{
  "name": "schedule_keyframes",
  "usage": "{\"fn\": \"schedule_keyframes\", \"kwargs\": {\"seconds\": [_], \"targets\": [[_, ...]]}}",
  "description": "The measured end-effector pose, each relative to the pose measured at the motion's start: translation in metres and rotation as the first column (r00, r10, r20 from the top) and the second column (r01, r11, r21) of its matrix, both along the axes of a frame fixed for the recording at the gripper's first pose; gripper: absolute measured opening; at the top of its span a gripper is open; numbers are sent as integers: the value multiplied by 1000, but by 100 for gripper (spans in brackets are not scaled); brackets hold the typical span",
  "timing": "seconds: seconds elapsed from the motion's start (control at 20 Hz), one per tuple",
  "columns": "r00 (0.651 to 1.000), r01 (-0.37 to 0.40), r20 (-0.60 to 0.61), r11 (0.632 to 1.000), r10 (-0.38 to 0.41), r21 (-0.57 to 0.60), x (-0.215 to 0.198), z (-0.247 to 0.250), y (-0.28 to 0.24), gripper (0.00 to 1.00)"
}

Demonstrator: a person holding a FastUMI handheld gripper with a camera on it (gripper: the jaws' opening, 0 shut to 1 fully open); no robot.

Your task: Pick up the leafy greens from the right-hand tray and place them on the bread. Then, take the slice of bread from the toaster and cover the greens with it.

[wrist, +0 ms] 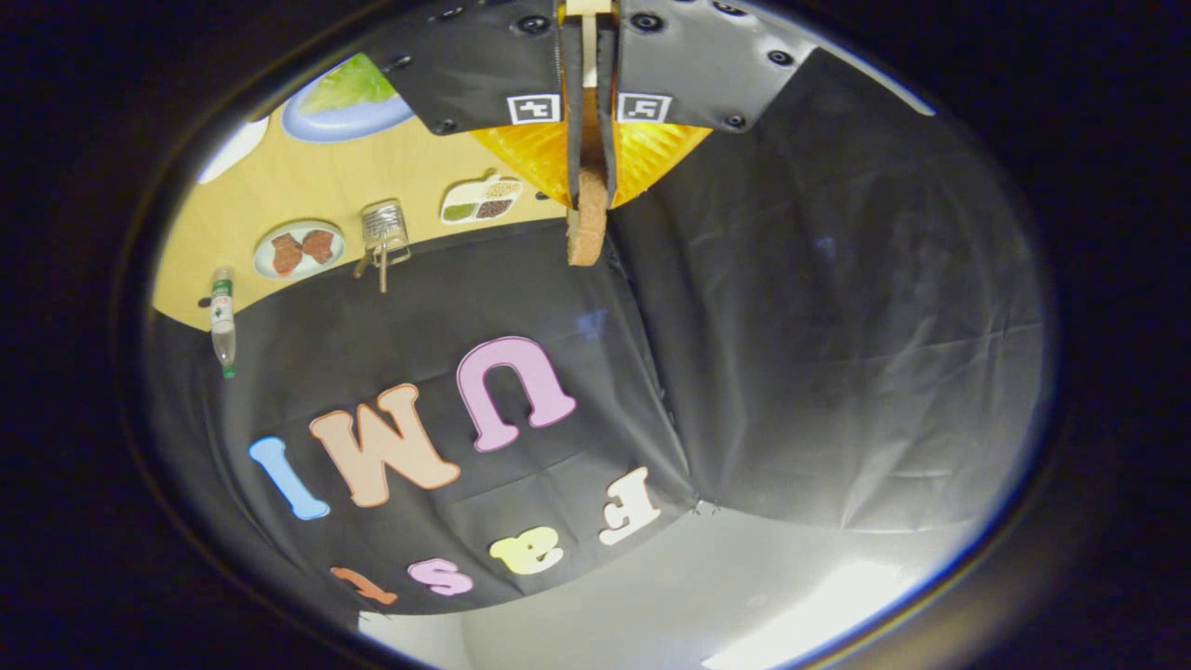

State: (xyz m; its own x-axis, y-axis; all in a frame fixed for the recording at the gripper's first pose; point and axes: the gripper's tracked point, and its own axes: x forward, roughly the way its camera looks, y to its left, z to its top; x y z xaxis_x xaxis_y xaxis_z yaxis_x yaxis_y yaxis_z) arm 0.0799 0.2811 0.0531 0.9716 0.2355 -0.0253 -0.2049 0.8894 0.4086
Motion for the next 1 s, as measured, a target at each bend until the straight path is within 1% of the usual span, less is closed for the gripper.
{"fn": "schedule_keyframes", "kwargs": {"seconds": [0.15, 0.3, 0.45, 0.55, 0.7, 0.8, 0.85, 1.0], "targets": [[998, 56, -10, 998, -55, 42, -16, -10, -41, 8], [994, 104, -52, 990, -99, 93, -27, -33, -77, 8], [986, 120, -139, 978, -97, 170, -33, -69, -97, 8], [976, 144, -191, 967, -104, 210, -34, -95, -111, 8], [951, 178, -292, 952, -102, 248, -30, -142, -123, 8], [934, 197, -342, 949, -105, 245, -28, -168, -128, 8], [927, 212, -357, 950, -120, 231, -27, -177, -133, 8], [905, 248, -390, 956, -171, 156, -28, -198, -148, 8]]}}
